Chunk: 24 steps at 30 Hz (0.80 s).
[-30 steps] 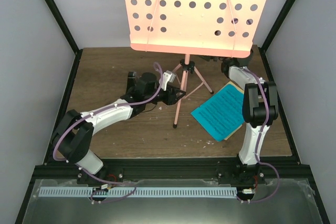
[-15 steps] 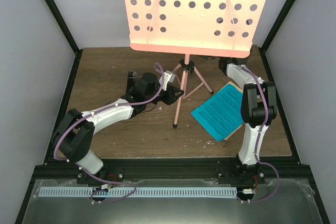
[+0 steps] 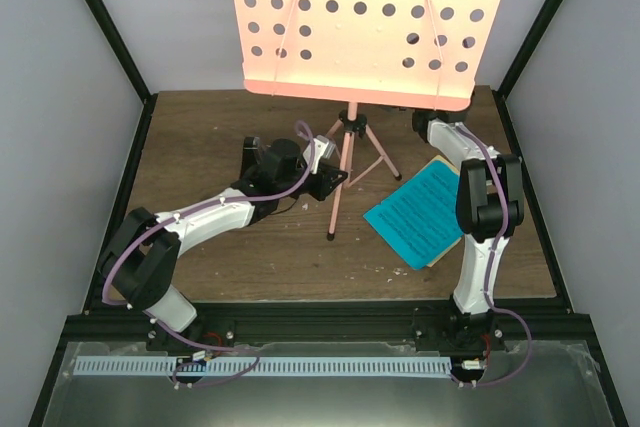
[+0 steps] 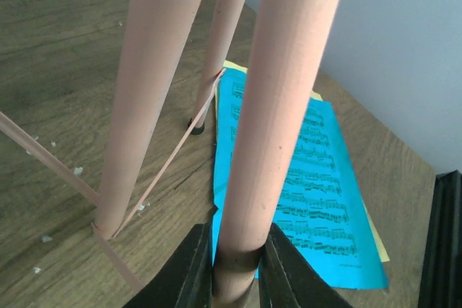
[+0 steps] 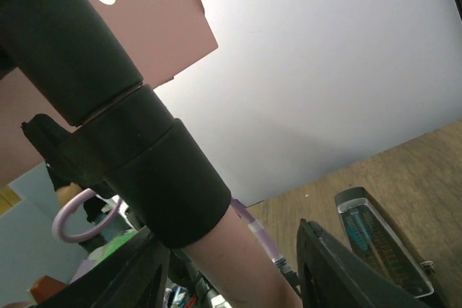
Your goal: Pack up the instrument practice props
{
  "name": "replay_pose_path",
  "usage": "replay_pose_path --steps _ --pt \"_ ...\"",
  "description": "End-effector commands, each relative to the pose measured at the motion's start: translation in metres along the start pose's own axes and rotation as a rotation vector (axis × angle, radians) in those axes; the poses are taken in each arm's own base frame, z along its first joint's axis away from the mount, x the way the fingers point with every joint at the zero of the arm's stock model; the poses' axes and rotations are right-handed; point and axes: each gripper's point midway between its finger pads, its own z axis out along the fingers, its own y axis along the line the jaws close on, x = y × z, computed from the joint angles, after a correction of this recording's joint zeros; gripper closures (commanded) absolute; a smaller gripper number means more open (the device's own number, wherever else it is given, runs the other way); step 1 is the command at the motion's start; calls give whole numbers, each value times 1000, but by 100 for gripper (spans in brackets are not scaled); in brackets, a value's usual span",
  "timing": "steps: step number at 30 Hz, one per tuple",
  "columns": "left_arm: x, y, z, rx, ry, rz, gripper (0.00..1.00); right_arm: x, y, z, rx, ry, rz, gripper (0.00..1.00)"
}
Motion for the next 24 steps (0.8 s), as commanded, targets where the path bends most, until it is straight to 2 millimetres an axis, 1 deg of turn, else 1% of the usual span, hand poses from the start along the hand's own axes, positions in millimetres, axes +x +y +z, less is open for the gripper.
replay_pose_path --steps 1,2,6,7,9,13,16,20,24 --pt "-3 -2 4 2 -4 37 86 -4 43 7 -64 -15 -374 56" --pt "-2 -2 5 -1 -2 41 90 -3 43 8 -66 -9 -375 61" --pt "-2 1 5 -16 1 61 98 5 39 10 -61 20 -364 75" --pt "-2 0 5 -19 0 67 100 8 37 9 -58 25 -359 78" --pt "-2 2 4 -30 0 77 100 16 34 9 -55 33 -345 82" --pt "-5 4 1 -57 -10 104 100 27 31 8 -49 43 -327 86" --pt "-13 2 -5 -68 -47 133 100 35 26 7 -45 47 -307 87" --pt "-32 -6 -16 -75 -106 182 100 44 23 8 -46 50 -287 87" --pt "-48 -13 -28 -85 -166 233 100 49 26 10 -52 56 -282 87"
